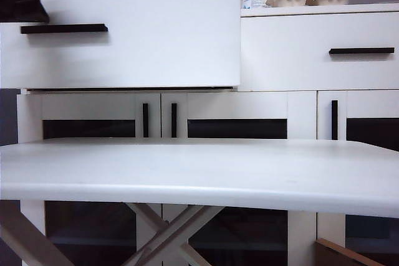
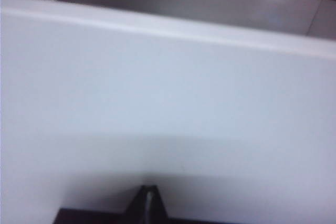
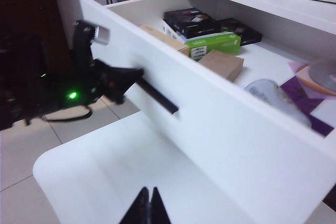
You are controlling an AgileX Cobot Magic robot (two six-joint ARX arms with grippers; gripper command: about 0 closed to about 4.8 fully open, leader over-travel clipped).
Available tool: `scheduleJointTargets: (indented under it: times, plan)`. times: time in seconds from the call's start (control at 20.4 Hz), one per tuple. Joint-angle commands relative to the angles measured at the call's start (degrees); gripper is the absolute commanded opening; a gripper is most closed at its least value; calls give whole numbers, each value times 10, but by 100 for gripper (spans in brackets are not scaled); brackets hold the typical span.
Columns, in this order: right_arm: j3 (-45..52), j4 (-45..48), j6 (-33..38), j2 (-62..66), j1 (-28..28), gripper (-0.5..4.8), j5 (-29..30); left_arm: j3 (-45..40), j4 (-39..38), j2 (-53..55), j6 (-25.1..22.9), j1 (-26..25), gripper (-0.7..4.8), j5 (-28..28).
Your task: Pick up a can of beer from the white table, open the left drawer, place the beer inside the drawer, and finally close the drawer.
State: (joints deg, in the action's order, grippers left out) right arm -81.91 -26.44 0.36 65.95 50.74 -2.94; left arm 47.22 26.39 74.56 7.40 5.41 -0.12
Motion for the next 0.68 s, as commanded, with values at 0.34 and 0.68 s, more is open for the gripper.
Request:
scheduleJointTargets:
  times: [0.34, 0.68]
  plan:
    - [-2, 14, 1, -2, 0, -1, 1, 101, 27, 104, -15, -1, -6, 0]
    - [-2, 14, 1, -2, 0, -1, 1, 186, 30, 197, -15, -1, -6, 3]
